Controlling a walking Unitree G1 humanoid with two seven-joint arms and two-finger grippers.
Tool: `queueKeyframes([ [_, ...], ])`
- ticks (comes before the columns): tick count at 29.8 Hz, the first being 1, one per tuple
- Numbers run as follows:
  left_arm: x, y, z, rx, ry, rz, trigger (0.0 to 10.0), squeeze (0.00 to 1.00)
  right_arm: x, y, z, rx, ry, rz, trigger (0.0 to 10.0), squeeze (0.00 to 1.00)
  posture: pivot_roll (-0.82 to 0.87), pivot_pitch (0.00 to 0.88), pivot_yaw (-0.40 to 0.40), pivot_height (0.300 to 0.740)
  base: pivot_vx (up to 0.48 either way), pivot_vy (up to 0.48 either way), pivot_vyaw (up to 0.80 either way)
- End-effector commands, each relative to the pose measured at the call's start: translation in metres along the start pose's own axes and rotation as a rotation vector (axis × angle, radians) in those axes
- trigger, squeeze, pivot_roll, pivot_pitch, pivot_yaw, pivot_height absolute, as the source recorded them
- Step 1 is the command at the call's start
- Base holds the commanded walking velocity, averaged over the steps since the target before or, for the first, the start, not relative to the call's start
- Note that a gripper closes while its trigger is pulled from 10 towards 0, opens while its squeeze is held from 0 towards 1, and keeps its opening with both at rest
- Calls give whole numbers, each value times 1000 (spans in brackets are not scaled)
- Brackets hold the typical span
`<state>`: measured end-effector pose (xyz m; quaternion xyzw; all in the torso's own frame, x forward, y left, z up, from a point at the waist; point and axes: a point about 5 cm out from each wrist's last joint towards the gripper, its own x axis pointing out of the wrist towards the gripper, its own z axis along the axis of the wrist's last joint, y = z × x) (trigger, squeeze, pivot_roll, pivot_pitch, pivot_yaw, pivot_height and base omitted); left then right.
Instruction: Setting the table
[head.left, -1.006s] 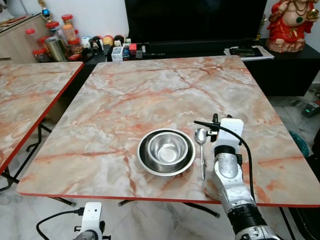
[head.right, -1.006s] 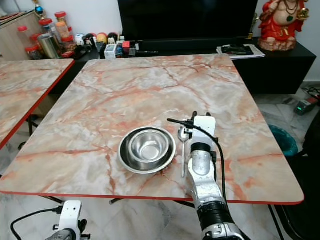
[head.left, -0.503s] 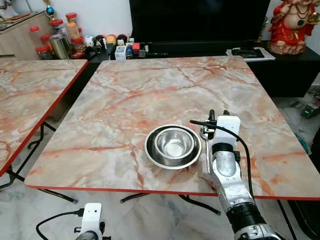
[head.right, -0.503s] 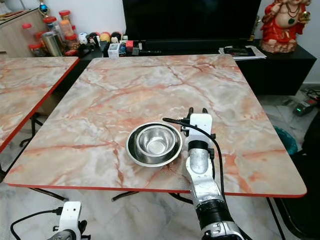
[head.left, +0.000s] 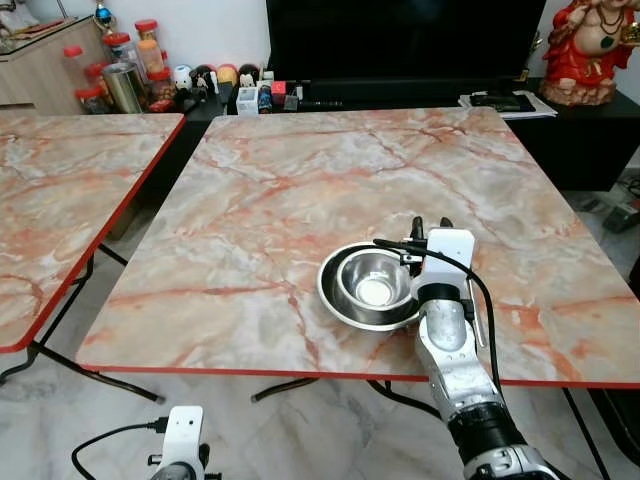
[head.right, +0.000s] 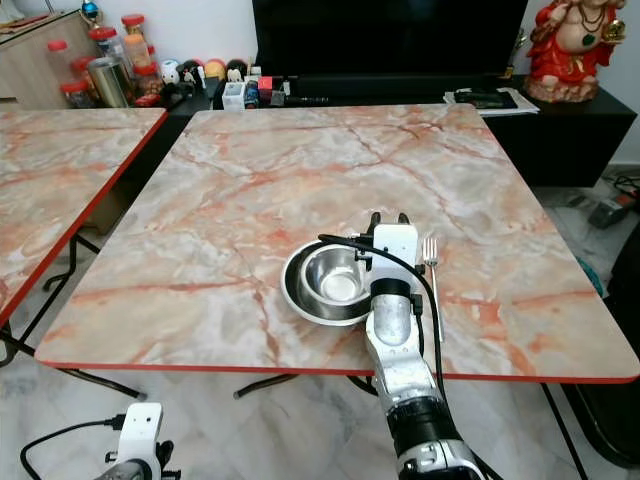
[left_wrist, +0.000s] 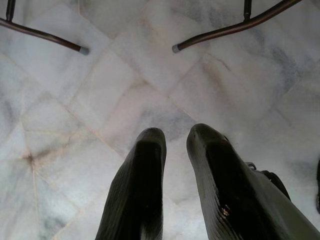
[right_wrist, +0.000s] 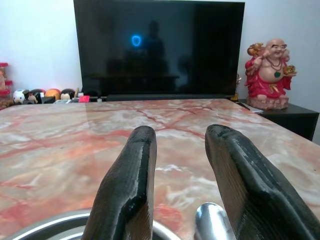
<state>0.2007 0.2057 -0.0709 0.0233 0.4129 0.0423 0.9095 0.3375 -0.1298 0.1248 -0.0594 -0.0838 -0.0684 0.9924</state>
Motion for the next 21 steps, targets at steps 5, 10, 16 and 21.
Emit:
queueKeyframes([
  [5, 0, 4, 1, 2, -11, 5, 10000, 0, 2, 1, 7, -2, -35, 1, 10000, 0, -93, 0, 67, 728, 0, 389, 0],
  [10, 0, 3, 0, 2, -10, 5, 10000, 0, 3, 2, 9, -1, -43, 7, 10000, 0, -92, 0, 65, 728, 0, 480, 0],
  [16, 0, 3, 0, 1, -12, 6, 10000, 0, 4, 5, 11, 0, -49, 17, 10000, 0, -89, 0, 61, 728, 0, 480, 0],
  [21, 0, 3, 1, -4, -15, 9, 10000, 0, 5, 4, 12, -3, -51, 17, 10000, 0, -88, 0, 61, 728, 0, 480, 0],
])
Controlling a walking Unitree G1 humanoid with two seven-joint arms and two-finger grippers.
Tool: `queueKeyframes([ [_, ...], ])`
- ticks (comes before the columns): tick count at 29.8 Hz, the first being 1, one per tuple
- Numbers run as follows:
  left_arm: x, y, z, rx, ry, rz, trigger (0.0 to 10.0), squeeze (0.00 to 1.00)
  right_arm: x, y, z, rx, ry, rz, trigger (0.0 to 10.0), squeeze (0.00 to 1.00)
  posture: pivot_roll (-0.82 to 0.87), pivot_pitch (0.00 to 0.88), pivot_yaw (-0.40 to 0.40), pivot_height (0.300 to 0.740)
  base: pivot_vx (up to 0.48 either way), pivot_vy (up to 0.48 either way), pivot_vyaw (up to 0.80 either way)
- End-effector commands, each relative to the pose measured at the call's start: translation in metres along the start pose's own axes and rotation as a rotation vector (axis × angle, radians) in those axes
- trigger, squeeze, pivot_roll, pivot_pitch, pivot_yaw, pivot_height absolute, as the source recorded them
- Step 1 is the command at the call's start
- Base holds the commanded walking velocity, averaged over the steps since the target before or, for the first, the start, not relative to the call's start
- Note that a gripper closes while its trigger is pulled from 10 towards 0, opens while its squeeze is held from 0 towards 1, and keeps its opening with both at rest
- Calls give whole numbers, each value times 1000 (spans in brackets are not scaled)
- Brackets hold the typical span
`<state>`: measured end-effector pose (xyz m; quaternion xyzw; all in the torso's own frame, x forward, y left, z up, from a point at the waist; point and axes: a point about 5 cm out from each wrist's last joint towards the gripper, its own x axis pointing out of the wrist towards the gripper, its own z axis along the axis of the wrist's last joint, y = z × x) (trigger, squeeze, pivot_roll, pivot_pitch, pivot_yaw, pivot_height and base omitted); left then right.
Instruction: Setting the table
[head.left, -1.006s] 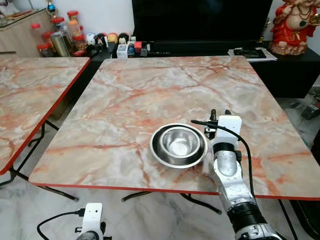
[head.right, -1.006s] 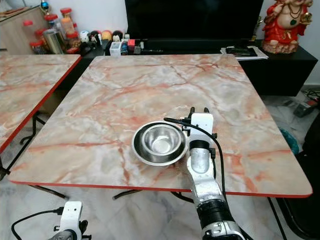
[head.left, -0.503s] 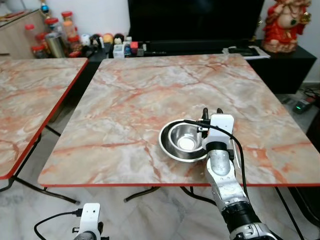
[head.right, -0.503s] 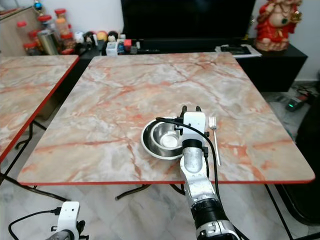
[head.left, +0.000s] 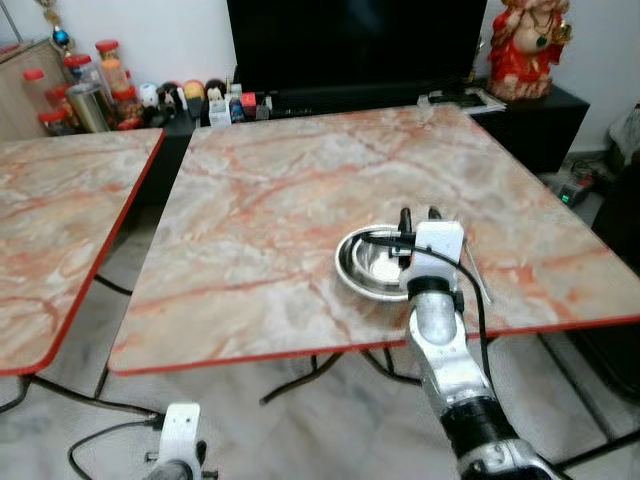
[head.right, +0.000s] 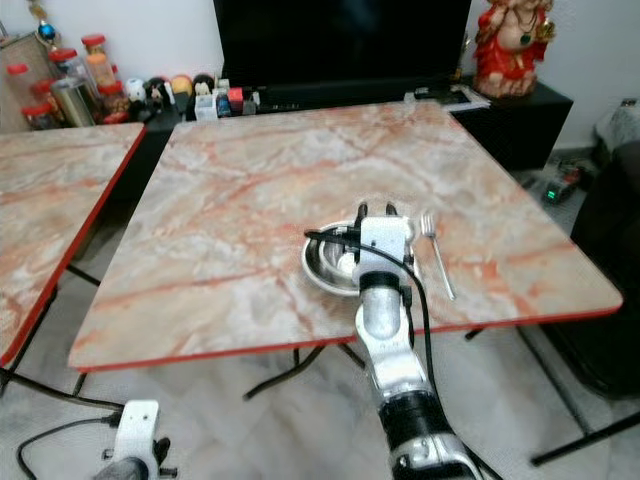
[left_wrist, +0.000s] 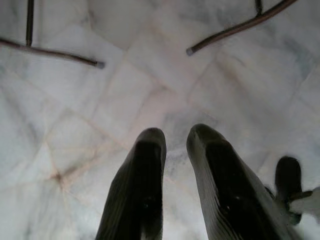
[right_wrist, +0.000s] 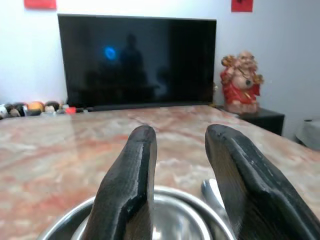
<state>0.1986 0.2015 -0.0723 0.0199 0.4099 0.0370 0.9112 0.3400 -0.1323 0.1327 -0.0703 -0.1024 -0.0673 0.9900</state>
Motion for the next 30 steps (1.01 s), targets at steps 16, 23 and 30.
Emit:
queueKeyframes([
  [16, 0, 8, 4, -17, -9, 31, 10000, 0, 1, 8, 5, 17, -9, 20, 10000, 0, -79, 0, 61, 728, 0, 480, 0],
  [23, 0, 8, 4, -25, -9, 35, 10000, 0, 1, 9, 5, 14, -9, 42, 10000, 0, -81, 0, 58, 728, 0, 480, 0],
  [30, 0, 6, 3, -28, -10, 34, 10000, 0, 0, 9, 1, 12, 6, 57, 10000, 0, -81, 0, 51, 728, 0, 480, 0],
])
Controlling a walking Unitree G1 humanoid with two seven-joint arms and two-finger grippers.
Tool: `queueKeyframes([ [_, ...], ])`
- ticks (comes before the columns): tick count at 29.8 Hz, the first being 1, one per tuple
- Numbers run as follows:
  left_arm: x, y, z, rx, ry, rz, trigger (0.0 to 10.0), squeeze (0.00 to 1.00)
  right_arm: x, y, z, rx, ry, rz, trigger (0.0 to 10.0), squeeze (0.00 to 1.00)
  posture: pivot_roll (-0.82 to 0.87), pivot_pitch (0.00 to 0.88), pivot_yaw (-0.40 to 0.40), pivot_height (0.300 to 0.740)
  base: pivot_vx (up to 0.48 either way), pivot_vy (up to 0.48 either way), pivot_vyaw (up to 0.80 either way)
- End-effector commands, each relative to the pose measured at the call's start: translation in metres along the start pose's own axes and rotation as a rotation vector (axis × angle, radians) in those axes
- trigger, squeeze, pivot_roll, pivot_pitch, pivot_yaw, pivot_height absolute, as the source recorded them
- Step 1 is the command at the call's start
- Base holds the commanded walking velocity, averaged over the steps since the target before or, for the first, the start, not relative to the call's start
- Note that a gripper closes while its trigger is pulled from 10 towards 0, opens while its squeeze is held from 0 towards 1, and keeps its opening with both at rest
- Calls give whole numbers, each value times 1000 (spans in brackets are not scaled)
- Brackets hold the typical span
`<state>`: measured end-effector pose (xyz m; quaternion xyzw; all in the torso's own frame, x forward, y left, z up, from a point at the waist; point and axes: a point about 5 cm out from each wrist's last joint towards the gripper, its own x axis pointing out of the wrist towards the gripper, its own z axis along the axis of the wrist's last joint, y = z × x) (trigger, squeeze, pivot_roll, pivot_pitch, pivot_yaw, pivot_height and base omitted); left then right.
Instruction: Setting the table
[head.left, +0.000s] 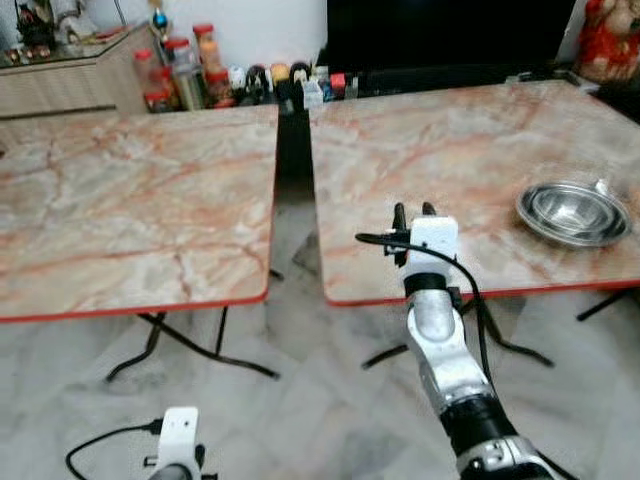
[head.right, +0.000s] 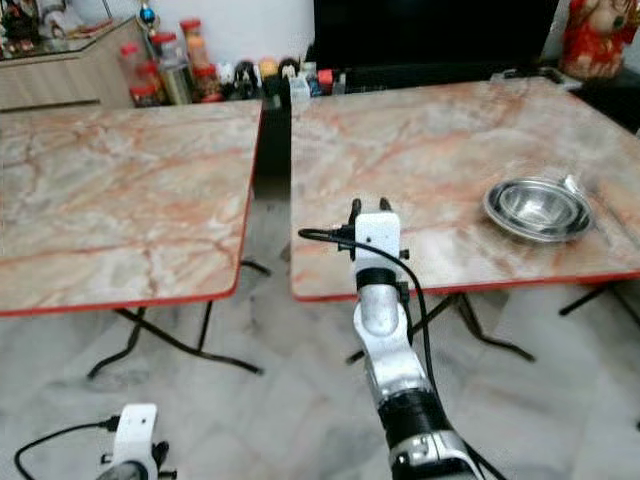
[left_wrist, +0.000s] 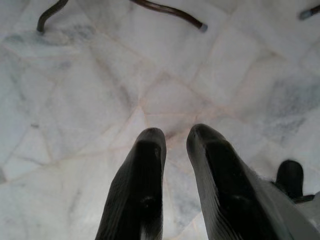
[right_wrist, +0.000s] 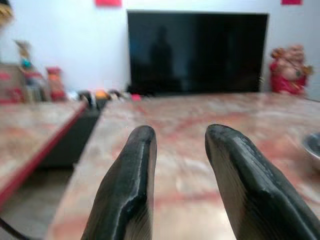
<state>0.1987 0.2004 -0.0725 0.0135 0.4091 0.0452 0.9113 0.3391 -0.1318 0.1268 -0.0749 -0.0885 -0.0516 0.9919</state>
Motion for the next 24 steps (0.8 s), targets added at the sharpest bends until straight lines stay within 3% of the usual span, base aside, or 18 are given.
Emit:
queueKeyframes([
  [1, 0, 7, 3, -11, -9, 25, 10000, 0, 1, 8, 4, 13, -10, 31, 10000, 0, -81, 0, 50, 728, 0, 480, 0],
  [15, 0, 8, 3, -14, -7, 27, 10000, 0, -18, 0, -45, -44, 174, 88, 10000, 0, -78, 0, 49, 728, 0, 480, 0],
  [24, 0, 9, 3, -10, -9, 28, 10000, 0, -61, -25, -109, -43, 487, 62, 10000, 0, -75, 0, 51, 728, 0, 480, 0],
])
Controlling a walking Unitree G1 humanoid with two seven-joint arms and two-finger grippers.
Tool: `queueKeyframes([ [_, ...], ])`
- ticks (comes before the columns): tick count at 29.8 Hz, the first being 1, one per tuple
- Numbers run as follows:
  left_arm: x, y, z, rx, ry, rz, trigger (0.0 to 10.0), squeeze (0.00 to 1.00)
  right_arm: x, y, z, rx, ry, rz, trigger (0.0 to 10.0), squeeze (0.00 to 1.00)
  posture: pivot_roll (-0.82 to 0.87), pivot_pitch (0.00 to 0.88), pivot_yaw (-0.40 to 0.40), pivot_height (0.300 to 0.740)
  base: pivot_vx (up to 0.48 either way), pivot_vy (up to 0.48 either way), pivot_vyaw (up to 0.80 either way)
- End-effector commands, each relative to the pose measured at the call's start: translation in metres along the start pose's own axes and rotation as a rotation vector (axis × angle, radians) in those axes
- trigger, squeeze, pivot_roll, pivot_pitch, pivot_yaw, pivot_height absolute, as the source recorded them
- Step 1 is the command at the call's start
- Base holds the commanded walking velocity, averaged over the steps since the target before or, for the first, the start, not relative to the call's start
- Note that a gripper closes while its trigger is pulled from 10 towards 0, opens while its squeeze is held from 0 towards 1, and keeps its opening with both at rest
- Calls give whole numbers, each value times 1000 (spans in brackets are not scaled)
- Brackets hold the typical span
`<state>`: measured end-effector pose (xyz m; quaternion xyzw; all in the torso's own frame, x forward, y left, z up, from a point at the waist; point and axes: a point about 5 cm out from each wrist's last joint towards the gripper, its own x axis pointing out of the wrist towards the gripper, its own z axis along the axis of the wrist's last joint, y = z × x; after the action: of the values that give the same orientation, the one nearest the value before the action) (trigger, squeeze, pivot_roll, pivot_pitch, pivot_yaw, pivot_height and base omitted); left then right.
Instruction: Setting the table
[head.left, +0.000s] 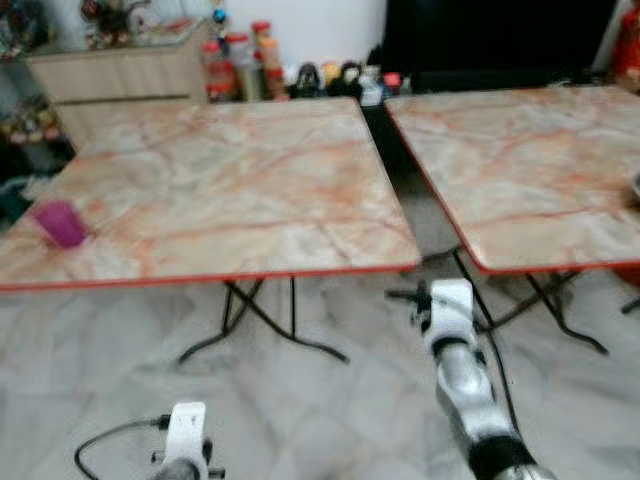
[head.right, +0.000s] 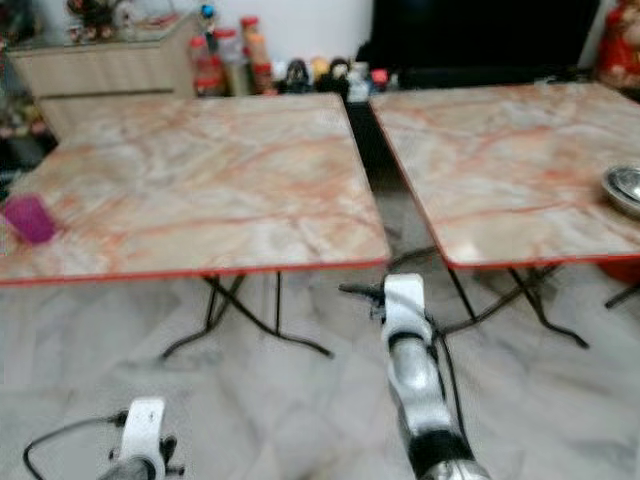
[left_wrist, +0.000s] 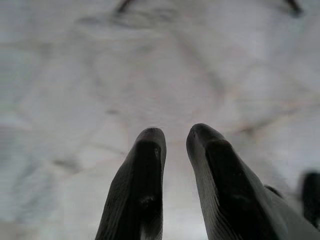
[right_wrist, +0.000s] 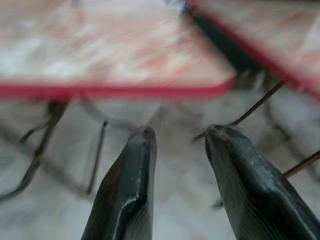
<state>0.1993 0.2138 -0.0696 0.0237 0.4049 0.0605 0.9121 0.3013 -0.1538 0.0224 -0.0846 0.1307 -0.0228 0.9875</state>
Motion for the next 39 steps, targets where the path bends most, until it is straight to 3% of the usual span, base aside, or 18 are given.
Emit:
queueKeyframes([
  [1, 0, -5, 1, -15, 1, -8, 10000, 0, -5, -14, -19, -2, 84, -29, 10000, 0, -75, 0, 51, 728, 0, 480, 0],
  [3, 0, -4, 1, -15, 1, -8, 10000, 0, -8, -15, -27, -8, 117, -30, 10000, 0, -76, 0, 53, 728, 0, 480, 0],
  [8, 0, -4, 1, -11, 1, -8, 10000, 0, -29, -23, -69, 39, 309, -37, 10000, 0, -71, 0, 58, 728, 0, 480, 0],
  [14, 1, -3, 2, -9, -1, -6, 10000, 0, -61, -21, -114, 75, 543, -13, 10000, 0, -61, 0, 58, 728, 0, 480, 0],
  [23, 1, -3, 2, -9, -2, -4, 10000, 0, -74, -17, -127, 97, 619, 0, 10000, 0, -57, 0, 57, 728, 0, 480, 0],
  [39, 1, -5, 4, -10, -12, -15, 10000, 0, -76, -15, -129, 108, 645, 10, 10000, 0, -55, 0, 54, 728, 0, 0, 0],
])
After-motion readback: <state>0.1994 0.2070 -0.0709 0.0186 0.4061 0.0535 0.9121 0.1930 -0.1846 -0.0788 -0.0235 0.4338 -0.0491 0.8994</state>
